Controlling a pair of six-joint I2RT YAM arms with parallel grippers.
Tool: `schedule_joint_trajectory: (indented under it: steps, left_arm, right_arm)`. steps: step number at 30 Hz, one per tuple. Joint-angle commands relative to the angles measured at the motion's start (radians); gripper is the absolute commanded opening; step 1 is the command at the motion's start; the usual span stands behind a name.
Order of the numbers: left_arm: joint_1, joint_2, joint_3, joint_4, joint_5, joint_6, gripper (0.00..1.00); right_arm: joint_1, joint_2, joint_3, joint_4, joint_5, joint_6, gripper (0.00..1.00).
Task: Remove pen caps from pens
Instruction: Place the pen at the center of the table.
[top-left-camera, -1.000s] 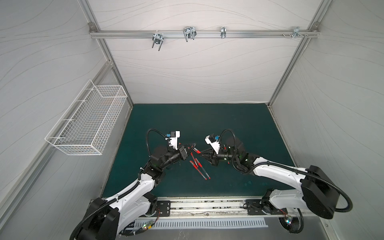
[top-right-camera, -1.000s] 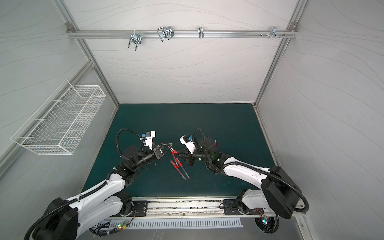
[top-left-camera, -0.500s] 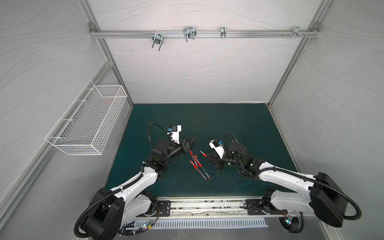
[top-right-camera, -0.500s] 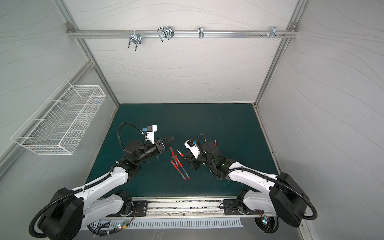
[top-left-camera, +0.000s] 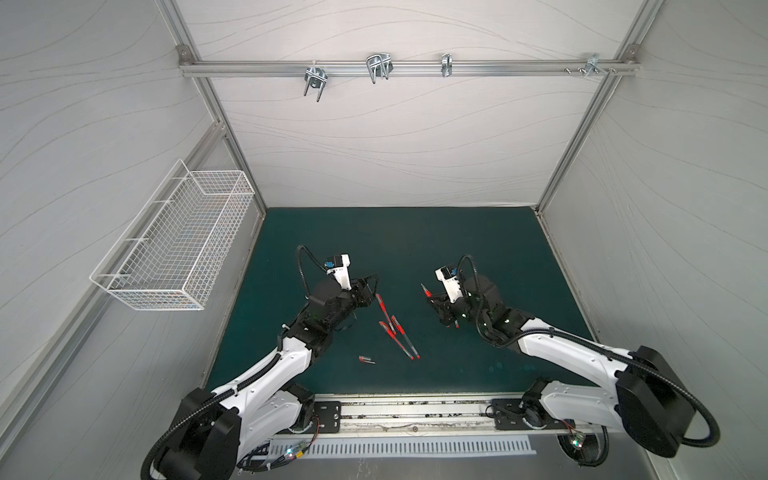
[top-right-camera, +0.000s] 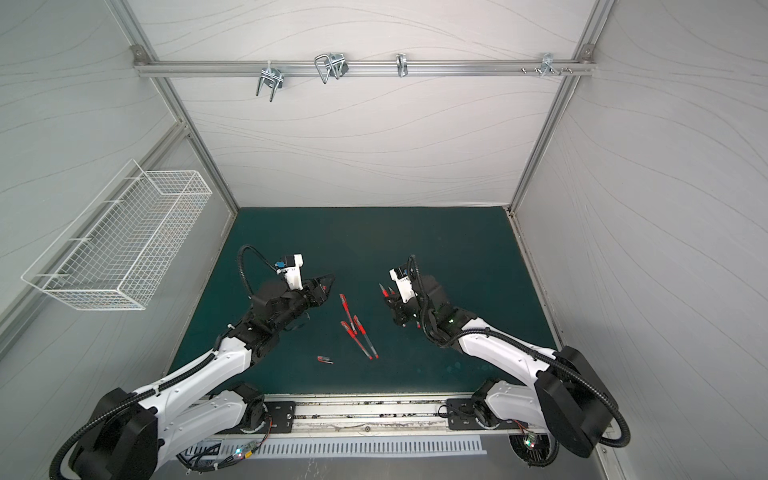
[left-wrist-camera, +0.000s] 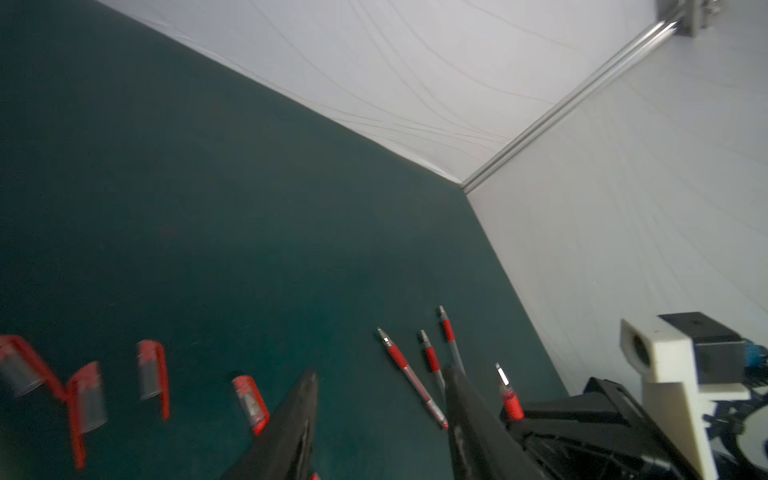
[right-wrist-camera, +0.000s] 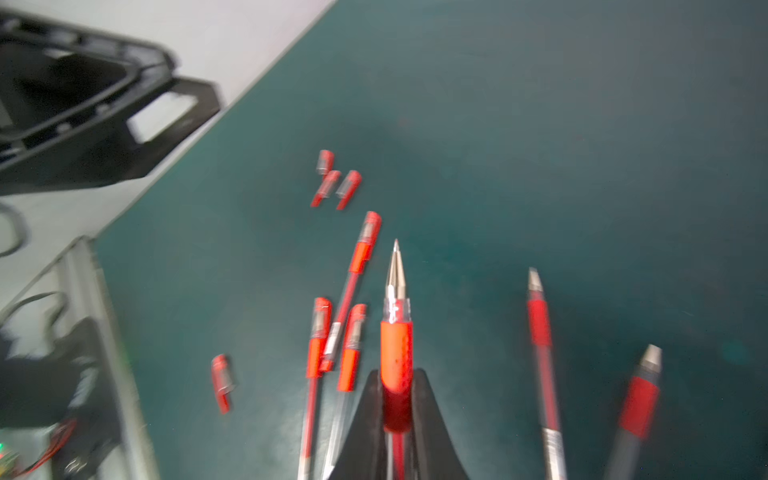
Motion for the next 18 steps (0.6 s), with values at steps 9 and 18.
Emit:
schedule_joint_trajectory:
  steps: [9,18]
  left_arm:
    - [0.000,0.017,0.096,-0.195,-0.182,-0.020,0.49]
    - [-0.015,-0.005,0.266,-0.637,-0.214,-0.101,0.45]
  right_arm:
    - [-0.122,0.145,0.084,-0.190,0.255,0.100,0.00]
    - [-0.224,0.276,0.133,-0.203,0.235,0.118,0.00]
